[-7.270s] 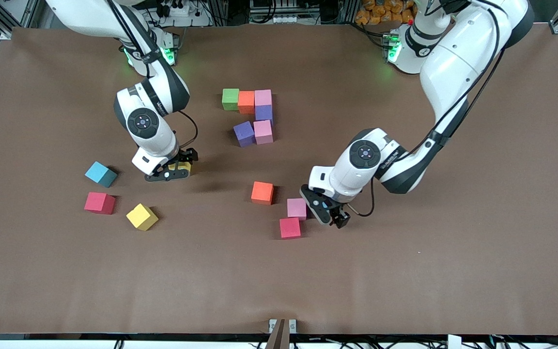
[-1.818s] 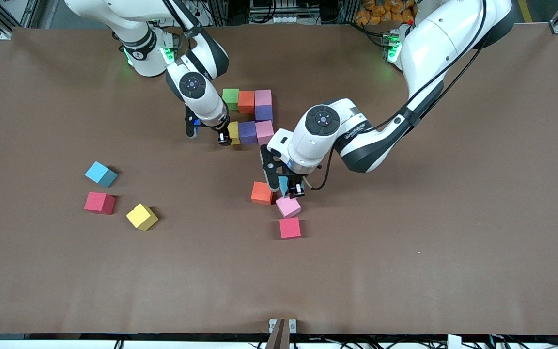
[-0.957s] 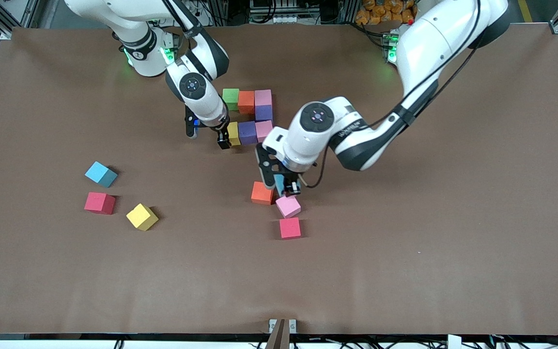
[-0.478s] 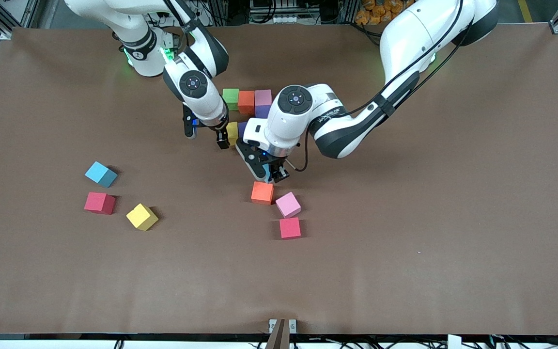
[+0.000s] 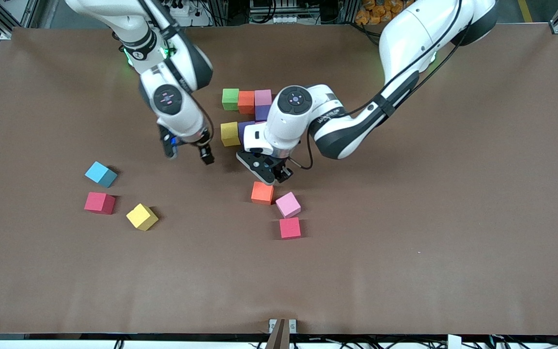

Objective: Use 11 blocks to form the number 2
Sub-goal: 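Open the right gripper and lift it off the yellow cube, then grasp another yellow cube with the right gripper while the left gripper carries teal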

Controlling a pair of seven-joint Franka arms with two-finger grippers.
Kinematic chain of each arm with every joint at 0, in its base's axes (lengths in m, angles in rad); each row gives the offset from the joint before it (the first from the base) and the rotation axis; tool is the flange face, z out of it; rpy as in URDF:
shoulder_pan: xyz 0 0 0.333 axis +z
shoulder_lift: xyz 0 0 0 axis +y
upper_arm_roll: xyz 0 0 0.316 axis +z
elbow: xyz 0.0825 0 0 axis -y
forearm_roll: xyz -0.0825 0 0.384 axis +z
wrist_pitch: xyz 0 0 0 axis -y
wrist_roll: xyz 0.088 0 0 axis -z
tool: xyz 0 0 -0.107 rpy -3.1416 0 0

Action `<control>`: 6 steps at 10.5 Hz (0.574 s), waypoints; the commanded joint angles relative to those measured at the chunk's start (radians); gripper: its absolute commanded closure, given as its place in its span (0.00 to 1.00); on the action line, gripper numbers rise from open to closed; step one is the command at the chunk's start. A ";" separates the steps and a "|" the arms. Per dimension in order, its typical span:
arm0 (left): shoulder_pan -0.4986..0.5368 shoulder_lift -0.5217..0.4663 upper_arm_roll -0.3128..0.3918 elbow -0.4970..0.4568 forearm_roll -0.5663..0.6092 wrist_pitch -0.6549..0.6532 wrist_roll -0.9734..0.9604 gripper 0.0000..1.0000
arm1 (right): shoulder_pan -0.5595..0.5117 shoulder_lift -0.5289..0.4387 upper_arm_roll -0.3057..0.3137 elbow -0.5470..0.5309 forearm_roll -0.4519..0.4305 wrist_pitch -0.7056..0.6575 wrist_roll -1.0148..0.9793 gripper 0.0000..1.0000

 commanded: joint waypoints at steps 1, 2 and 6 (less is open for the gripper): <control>-0.097 -0.003 0.075 0.053 0.011 0.002 -0.257 1.00 | -0.100 0.065 0.010 0.113 -0.016 -0.023 -0.185 0.00; -0.136 -0.001 0.105 0.071 0.011 0.002 -0.394 1.00 | -0.141 0.092 0.010 0.162 -0.026 -0.029 -0.260 0.00; -0.237 0.026 0.170 0.125 0.000 0.002 -0.808 1.00 | -0.275 0.186 0.008 0.316 -0.055 -0.067 -0.506 0.00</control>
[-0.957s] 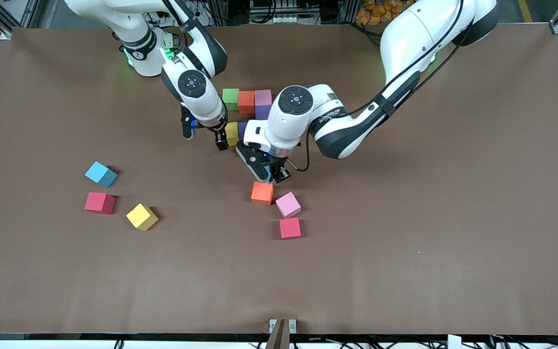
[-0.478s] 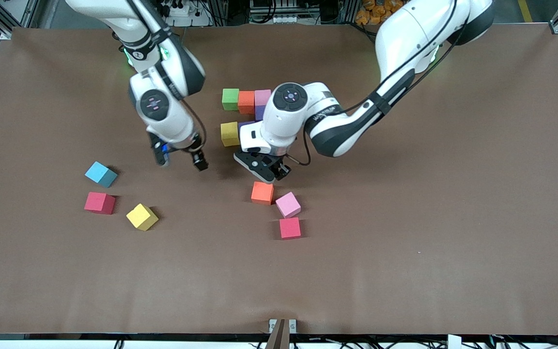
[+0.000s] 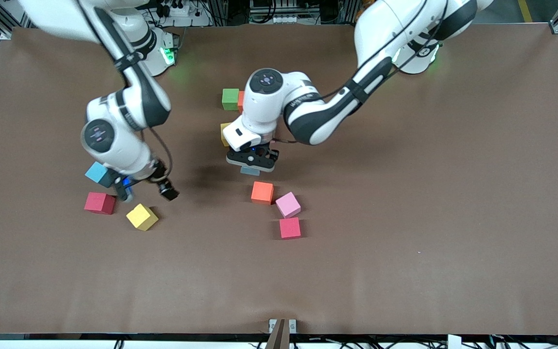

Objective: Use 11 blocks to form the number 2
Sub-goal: 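Grasp another yellow cube with the right gripper while the left gripper carries teal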

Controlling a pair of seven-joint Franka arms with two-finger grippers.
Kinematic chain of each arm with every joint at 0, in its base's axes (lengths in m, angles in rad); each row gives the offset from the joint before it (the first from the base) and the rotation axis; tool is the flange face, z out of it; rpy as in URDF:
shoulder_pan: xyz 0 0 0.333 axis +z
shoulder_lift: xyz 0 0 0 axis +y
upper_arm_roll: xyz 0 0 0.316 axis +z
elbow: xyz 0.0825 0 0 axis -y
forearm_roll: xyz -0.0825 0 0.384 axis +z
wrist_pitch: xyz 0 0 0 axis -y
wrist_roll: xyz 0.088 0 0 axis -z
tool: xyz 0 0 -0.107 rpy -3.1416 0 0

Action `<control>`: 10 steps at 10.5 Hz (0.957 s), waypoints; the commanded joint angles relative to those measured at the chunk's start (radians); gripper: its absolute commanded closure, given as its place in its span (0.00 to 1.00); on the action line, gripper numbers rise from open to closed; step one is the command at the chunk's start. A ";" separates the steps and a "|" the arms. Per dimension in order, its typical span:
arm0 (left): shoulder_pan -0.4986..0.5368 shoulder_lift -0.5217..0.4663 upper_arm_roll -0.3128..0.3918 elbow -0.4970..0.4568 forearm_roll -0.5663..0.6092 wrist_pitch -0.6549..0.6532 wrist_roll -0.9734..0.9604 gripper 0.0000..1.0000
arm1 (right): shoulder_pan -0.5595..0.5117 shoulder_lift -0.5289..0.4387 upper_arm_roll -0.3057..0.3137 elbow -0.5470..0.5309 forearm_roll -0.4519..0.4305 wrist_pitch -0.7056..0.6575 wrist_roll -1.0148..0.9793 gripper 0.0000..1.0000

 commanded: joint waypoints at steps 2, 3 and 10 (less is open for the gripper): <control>-0.069 0.059 0.029 0.105 -0.001 0.000 -0.306 1.00 | -0.074 0.110 0.014 0.139 -0.039 -0.026 -0.152 0.00; -0.096 0.082 0.032 0.134 -0.001 0.002 -0.394 1.00 | -0.094 0.135 0.014 0.169 -0.039 -0.026 -0.181 0.00; -0.165 0.173 0.044 0.170 -0.009 -0.006 -0.335 1.00 | -0.115 0.267 -0.034 0.279 -0.157 -0.019 -0.414 0.00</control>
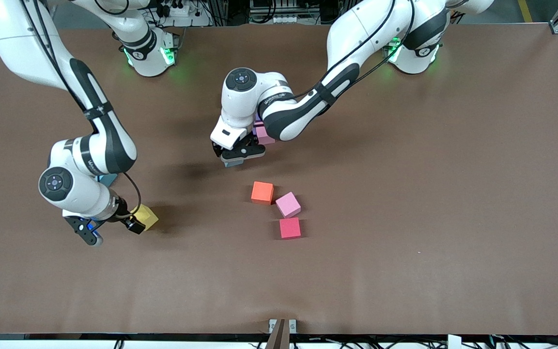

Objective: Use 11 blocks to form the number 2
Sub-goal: 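Grasp another yellow cube with the right gripper while the left gripper carries teal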

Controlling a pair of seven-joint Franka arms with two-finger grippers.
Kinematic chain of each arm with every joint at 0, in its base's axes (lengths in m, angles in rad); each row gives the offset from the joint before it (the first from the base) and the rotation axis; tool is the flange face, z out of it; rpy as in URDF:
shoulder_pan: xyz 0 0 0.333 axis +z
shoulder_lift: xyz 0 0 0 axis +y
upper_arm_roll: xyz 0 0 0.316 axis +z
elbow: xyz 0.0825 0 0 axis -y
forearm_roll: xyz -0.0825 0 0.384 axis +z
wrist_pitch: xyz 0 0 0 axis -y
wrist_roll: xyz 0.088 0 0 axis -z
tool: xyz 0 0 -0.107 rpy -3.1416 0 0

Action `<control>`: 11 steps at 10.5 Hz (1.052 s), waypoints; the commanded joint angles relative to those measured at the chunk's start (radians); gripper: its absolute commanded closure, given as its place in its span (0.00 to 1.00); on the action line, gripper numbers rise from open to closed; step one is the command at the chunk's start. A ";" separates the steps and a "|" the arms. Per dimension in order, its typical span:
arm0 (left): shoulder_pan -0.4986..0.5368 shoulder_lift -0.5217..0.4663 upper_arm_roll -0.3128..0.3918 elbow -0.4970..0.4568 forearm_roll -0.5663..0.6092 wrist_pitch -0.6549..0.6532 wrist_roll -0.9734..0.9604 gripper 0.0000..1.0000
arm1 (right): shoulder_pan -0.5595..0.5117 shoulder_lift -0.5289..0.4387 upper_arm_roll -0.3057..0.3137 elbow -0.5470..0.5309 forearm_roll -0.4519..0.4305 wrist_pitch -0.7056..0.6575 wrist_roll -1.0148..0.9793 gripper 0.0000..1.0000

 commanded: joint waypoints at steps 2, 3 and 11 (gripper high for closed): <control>-0.041 0.031 0.019 0.034 -0.014 -0.015 0.078 1.00 | -0.018 0.064 0.010 0.055 -0.019 -0.002 -0.047 0.00; -0.044 0.046 0.019 0.034 -0.016 -0.018 0.104 1.00 | -0.016 0.075 0.010 0.055 -0.018 0.005 -0.050 0.00; -0.115 0.075 0.077 0.038 -0.028 -0.012 0.113 1.00 | -0.010 0.083 0.010 0.000 -0.018 0.023 -0.052 0.00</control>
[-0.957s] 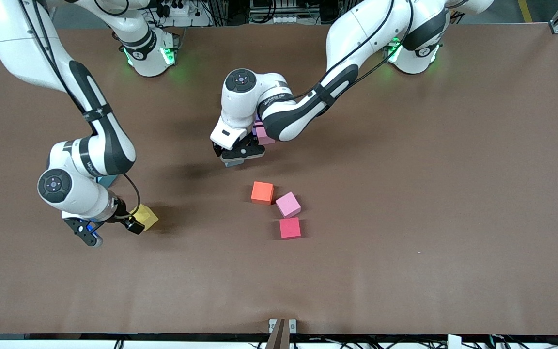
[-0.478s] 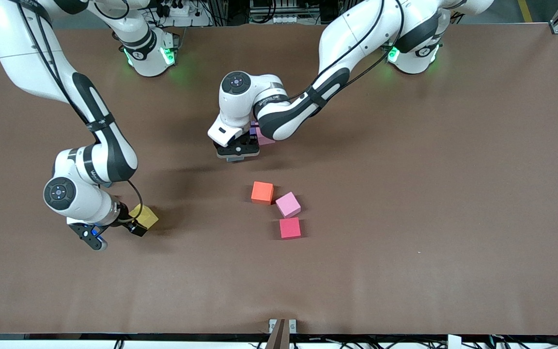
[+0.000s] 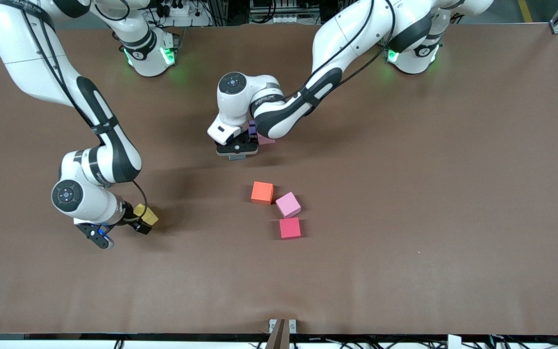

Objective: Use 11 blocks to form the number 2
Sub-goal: 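Grasp another yellow cube with the right gripper while the left gripper carries teal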

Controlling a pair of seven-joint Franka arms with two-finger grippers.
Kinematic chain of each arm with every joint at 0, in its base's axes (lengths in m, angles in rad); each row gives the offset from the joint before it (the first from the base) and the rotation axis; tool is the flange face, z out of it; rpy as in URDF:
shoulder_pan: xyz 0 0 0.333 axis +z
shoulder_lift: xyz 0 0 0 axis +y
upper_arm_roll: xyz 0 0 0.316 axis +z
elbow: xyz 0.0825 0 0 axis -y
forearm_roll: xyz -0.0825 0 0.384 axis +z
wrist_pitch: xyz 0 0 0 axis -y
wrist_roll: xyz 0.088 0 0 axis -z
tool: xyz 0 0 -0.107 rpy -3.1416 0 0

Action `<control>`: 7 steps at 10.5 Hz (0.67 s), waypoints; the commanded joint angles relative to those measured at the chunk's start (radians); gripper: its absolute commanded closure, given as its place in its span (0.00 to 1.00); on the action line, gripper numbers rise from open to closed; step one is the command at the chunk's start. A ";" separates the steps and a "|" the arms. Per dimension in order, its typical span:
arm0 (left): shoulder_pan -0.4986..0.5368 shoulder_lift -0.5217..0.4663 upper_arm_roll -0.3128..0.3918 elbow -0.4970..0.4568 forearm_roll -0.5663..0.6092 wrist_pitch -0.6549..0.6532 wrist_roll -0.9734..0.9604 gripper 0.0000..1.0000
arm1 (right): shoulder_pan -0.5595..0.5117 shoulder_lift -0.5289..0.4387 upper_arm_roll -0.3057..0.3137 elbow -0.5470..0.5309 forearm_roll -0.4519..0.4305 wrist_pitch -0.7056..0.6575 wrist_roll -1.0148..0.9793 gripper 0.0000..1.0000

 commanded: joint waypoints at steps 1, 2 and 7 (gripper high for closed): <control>-0.021 0.011 0.014 0.034 -0.023 -0.002 0.022 1.00 | -0.009 -0.005 0.010 -0.008 -0.015 -0.003 -0.001 0.60; -0.021 0.011 0.014 0.035 -0.023 0.009 0.022 1.00 | -0.012 -0.005 0.011 -0.006 -0.010 -0.002 -0.001 1.00; -0.042 0.022 0.052 0.037 -0.023 0.062 0.019 1.00 | -0.008 -0.028 0.028 0.002 -0.010 -0.014 -0.348 1.00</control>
